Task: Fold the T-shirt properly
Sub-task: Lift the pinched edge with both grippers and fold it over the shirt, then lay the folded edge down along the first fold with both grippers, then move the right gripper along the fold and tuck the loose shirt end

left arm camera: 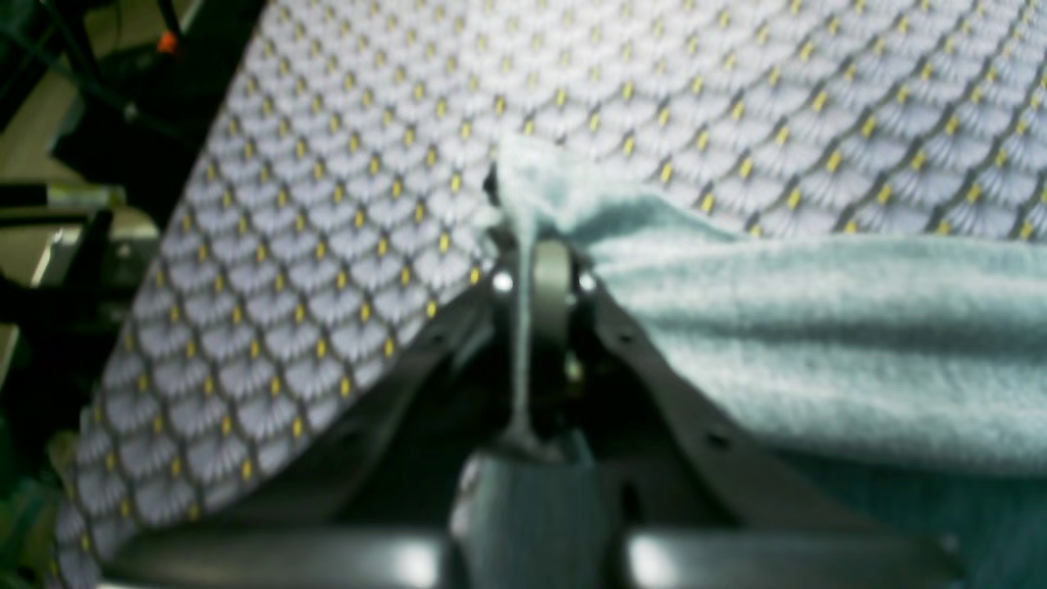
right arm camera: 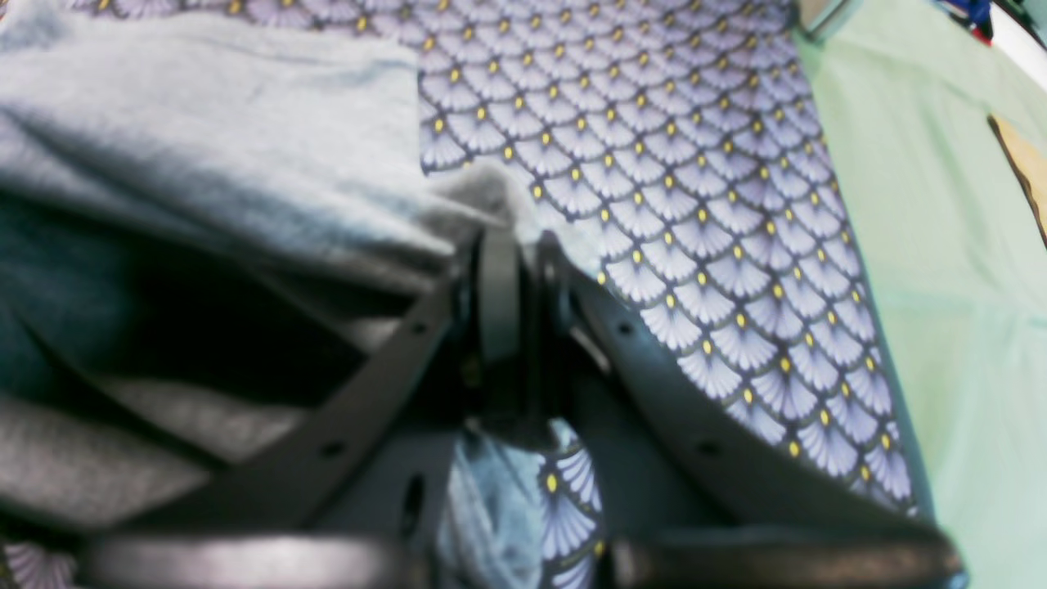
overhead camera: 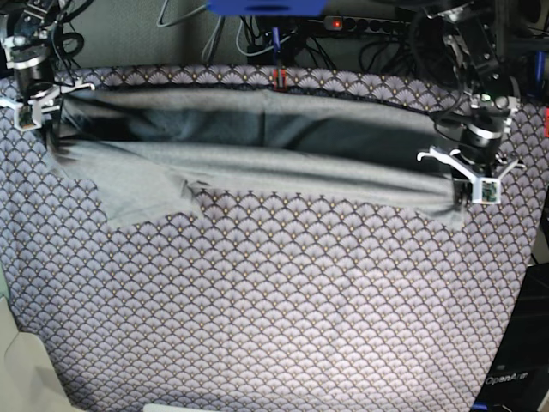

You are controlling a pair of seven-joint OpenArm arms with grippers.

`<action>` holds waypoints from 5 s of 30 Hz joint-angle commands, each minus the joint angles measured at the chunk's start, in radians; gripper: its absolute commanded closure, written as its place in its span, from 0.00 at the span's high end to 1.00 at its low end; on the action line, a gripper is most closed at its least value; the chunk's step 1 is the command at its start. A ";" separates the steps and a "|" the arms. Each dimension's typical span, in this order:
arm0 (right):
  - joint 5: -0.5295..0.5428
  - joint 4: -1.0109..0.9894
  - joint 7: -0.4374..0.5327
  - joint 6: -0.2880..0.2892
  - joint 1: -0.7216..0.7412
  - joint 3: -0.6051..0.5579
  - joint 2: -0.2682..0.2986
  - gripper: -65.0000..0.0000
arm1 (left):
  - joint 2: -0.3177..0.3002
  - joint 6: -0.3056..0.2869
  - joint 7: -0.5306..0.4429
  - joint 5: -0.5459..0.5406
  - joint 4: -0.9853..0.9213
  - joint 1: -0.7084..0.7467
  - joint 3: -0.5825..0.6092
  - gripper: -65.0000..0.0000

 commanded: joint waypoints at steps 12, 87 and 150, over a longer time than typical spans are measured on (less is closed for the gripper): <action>0.026 0.013 0.023 -0.018 -0.054 0.009 -0.031 0.00 | -0.040 0.018 -0.029 -0.104 0.011 0.067 -0.003 0.00; 0.018 -0.049 0.022 -0.018 -0.152 0.082 -0.041 0.39 | -0.045 -0.122 -0.032 -0.181 -0.102 0.125 -0.105 0.57; -0.053 -0.104 0.013 -0.018 0.076 -0.065 -0.065 0.49 | -0.048 -0.120 -0.031 -0.171 -0.148 0.091 -0.167 0.57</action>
